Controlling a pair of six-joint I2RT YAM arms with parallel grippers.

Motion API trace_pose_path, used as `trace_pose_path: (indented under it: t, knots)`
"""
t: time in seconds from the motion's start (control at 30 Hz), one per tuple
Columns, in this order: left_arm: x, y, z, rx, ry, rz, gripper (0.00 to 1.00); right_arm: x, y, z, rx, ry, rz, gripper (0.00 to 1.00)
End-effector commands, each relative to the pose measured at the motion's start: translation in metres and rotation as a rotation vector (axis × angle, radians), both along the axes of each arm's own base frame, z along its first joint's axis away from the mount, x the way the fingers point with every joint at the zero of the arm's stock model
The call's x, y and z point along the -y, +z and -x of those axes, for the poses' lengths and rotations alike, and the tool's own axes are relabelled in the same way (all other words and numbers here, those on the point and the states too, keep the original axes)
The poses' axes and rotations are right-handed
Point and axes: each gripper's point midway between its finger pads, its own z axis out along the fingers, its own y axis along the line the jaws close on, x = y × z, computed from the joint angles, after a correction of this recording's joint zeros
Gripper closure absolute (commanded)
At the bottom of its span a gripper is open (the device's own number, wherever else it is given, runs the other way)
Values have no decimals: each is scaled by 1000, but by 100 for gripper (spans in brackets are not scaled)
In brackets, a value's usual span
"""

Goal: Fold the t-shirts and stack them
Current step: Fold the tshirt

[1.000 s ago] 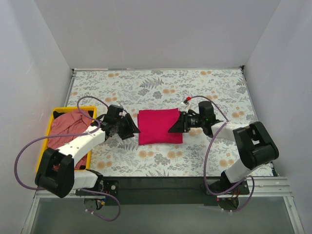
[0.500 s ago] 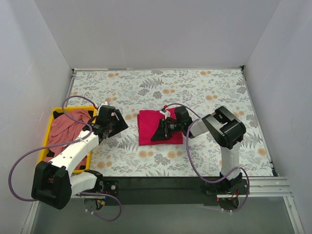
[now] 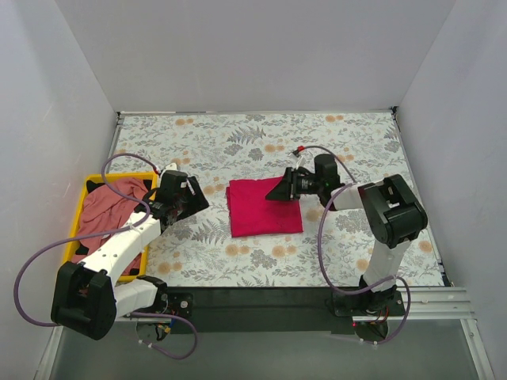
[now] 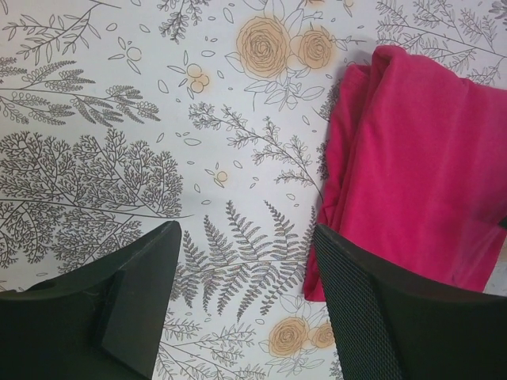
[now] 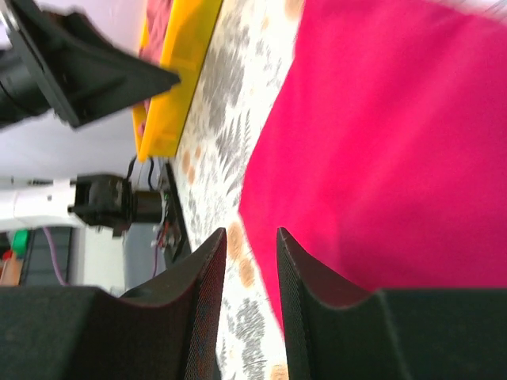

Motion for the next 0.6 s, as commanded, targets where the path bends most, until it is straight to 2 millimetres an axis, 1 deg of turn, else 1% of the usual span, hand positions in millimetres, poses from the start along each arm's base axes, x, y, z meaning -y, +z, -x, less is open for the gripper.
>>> trace_pose_path:
  t: [0.0,0.03,0.1,0.13,0.2,0.23,0.3,0.33,0.4,0.43,0.5,0.53,0.57]
  knots:
    - [3,13,-7,54,-17,12,32,20,2,-31,40,-32,-21,61]
    - [3,13,-7,58,-19,14,32,29,-9,-39,32,-53,-11,61]
    - [2,14,-8,62,-17,11,30,37,-17,-50,25,-71,-7,61]
    - [2,13,-8,62,-17,6,30,46,-31,-56,-5,-93,4,61]
    - [1,14,-9,64,-15,4,29,54,-42,-64,-17,-115,12,61]
    - [0,13,-9,62,-13,0,29,59,-52,-68,-33,-128,21,61]
    - [0,13,-9,64,-14,0,29,62,-57,-72,-34,-137,27,61]
    - [0,14,-9,66,-14,1,28,65,-56,-75,-23,-142,27,62]
    - [0,13,-9,64,-15,3,28,65,-46,-76,4,-144,22,62]
    - [1,14,-8,64,-18,8,28,66,-30,-77,46,-148,17,62]
    - [3,14,-8,64,-23,18,28,66,-15,-75,86,-151,17,61]
    - [2,14,-9,64,-19,19,28,68,0,-73,119,-151,22,61]
    - [2,15,-10,65,-19,21,28,68,7,-72,136,-150,28,60]
